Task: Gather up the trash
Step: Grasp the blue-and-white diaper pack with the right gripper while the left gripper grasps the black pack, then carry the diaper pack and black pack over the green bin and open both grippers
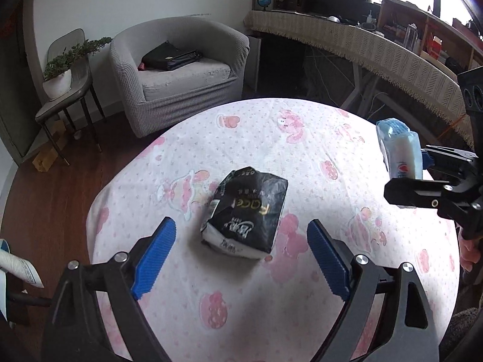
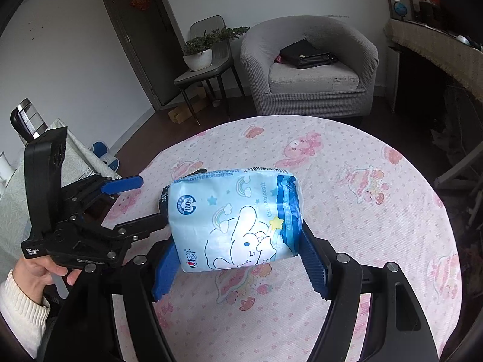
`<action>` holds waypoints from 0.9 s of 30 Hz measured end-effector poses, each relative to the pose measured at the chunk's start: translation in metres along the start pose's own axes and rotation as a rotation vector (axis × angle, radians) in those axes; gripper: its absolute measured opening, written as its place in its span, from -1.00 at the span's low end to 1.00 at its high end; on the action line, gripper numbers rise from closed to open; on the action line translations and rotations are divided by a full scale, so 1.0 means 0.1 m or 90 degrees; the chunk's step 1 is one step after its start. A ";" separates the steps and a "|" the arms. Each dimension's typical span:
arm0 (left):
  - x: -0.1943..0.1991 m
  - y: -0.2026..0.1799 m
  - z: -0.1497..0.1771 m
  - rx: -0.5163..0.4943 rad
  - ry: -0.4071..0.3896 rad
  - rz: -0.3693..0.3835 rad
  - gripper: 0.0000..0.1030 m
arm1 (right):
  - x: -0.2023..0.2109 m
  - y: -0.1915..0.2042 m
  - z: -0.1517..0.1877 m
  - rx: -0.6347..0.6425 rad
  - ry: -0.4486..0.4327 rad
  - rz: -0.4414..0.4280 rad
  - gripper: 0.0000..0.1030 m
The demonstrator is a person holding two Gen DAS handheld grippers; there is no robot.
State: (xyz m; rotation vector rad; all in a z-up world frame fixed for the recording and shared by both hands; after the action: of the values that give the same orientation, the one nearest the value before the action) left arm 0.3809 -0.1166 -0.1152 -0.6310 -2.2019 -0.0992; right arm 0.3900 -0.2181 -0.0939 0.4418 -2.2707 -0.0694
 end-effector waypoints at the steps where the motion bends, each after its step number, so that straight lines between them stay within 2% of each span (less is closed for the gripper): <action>1: -0.07 0.00 -0.02 -0.003 0.009 0.003 0.69 | 0.00 -0.02 -0.01 -0.005 0.000 0.000 0.40; 4: -0.22 0.03 -0.04 -0.014 0.036 -0.003 0.57 | -0.01 -0.05 -0.01 -0.012 0.002 0.004 0.41; 7: -0.29 0.04 -0.02 0.003 0.051 0.023 0.35 | -0.05 -0.07 -0.01 -0.013 0.010 0.006 0.40; 9: -0.33 0.06 0.02 0.005 0.059 0.017 0.27 | -0.05 -0.05 -0.02 -0.014 0.011 0.003 0.40; 12: -0.32 0.06 0.05 -0.003 0.057 0.006 0.16 | 0.01 0.00 -0.06 -0.015 0.003 -0.003 0.40; 14: -0.24 0.05 0.07 0.019 0.050 0.022 0.10 | 0.05 0.04 -0.11 -0.013 -0.003 -0.006 0.40; 16: -0.13 0.03 0.06 0.039 0.032 0.040 0.09 | 0.08 0.09 -0.14 -0.013 -0.010 -0.010 0.40; 20: 0.12 0.05 0.10 0.065 0.014 0.032 0.09 | 0.12 0.19 -0.18 -0.012 -0.015 -0.015 0.40; 27: 0.60 0.15 0.30 0.102 -0.006 -0.026 0.09 | 0.19 0.49 -0.29 -0.010 -0.029 -0.036 0.40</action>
State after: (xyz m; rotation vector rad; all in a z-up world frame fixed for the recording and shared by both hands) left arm 0.3348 -0.0706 -0.0925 -0.4980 -2.2056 0.0578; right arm 0.3854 -0.1762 -0.0516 0.5008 -2.3014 -0.1265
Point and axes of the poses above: each gripper's, at about its wrist camera, not at the fingertips, and x roughly against the way its jaws point, y to its left, z to its underside, the point moved 10 cm from there along -x, roughly the way its jaws point, and after that the axes turned 8 degrees about z, right-handed, at the moved point
